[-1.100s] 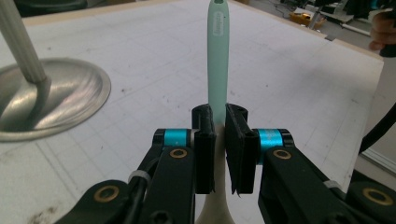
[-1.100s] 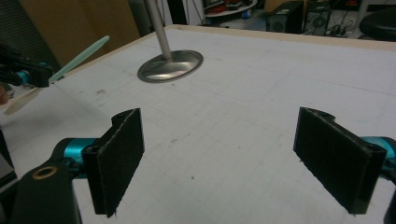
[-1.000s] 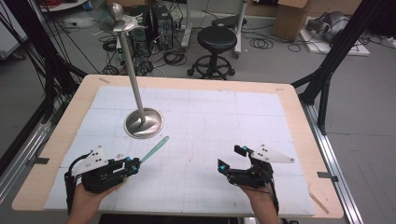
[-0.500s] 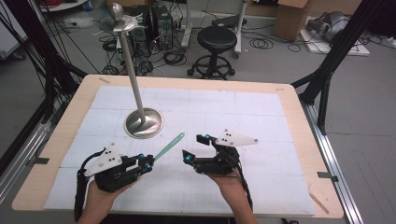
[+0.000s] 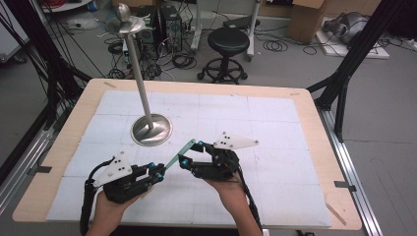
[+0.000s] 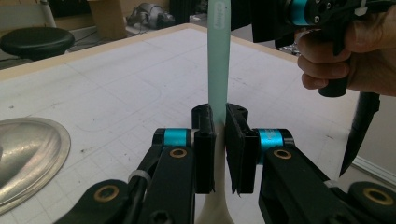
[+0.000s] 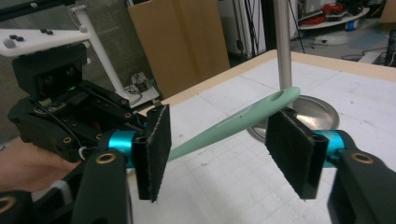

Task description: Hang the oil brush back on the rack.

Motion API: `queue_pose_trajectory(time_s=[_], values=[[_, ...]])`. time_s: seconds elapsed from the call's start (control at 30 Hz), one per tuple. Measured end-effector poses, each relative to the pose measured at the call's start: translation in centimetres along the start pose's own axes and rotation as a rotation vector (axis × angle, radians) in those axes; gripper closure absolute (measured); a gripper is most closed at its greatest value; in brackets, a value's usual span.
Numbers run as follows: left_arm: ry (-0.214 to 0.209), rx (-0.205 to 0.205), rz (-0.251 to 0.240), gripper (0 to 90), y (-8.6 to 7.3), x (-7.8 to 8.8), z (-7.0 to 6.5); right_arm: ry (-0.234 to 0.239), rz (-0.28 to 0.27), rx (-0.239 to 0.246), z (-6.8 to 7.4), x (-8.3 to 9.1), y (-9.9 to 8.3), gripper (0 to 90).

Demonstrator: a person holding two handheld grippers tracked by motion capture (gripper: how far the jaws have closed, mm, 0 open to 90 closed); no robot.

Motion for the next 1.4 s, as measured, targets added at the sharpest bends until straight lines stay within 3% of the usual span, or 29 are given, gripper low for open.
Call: queue_pose_trajectory(time_s=[0.23, 0.3, 0.43, 0.63, 0.8, 0.83, 0.93, 1.0, 1.07, 1.2, 1.3, 1.4], values=[[-0.003, -0.009, 0.005, 81.5, 0.2, -0.3, -0.3, -0.012, -0.001, 0.000, 0.0, -0.1, 0.3, 53.6], [-0.006, -0.007, 0.006, 81.5, 0.2, -0.3, -0.4, -0.012, -0.004, -0.002, 0.1, -0.1, 0.3, 60.9], [-0.011, -0.010, 0.010, 81.4, 0.1, -0.5, -0.5, 0.003, -0.028, -0.036, 0.1, 0.2, 0.4, 68.2], [-0.015, -0.017, 0.014, 81.4, 0.1, -0.6, -0.7, 0.058, -0.051, -0.081, 0.0, 0.2, 0.5, 74.9], [-0.042, -0.018, 0.023, 81.5, 0.1, -1.0, -0.9, 0.170, -0.066, -0.107, 0.1, 0.2, 0.6, 83.0], [-0.051, -0.017, 0.021, 81.5, 0.1, -1.0, -0.9, 0.172, -0.069, -0.100, 0.2, 0.2, 0.6, 83.1], [-0.087, -0.009, 0.008, 78.3, 0.1, -1.0, -0.8, 0.195, -0.070, -0.098, 0.3, 0.4, 0.7, 83.4], [-0.130, 0.002, -0.005, 64.5, 0.2, -0.9, -0.3, 0.215, -0.075, -0.086, 0.3, 0.5, 0.7, 83.4], [-0.185, 0.011, -0.011, 58.4, 0.4, -0.8, 0.0, 0.232, -0.063, -0.067, 0.3, 0.6, 0.8, 83.4], [-0.320, 0.006, -0.018, 58.4, 0.8, -0.8, 0.7, 0.313, -0.049, -0.030, 0.4, 0.5, 0.9, 83.3], [-0.373, -0.005, -0.013, 64.6, 0.8, -0.8, 0.9, 0.364, -0.044, -0.008, 0.5, 0.3, 1.0, 83.3], [-0.416, -0.018, -0.002, 69.3, 0.8, -0.9, 1.0, 0.384, -0.038, 0.009, 0.5, 0.2, 1.0, 83.3]])
Point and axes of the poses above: each handheld gripper's, and its own axes: x roughly backward along the jaws, y roughly out of its top, z roughly to its left, the point moved 1 cm from there along -x, roughly forward along the jaws, and after that the axes turned 4 degrees about z, right-handed, at the moved point
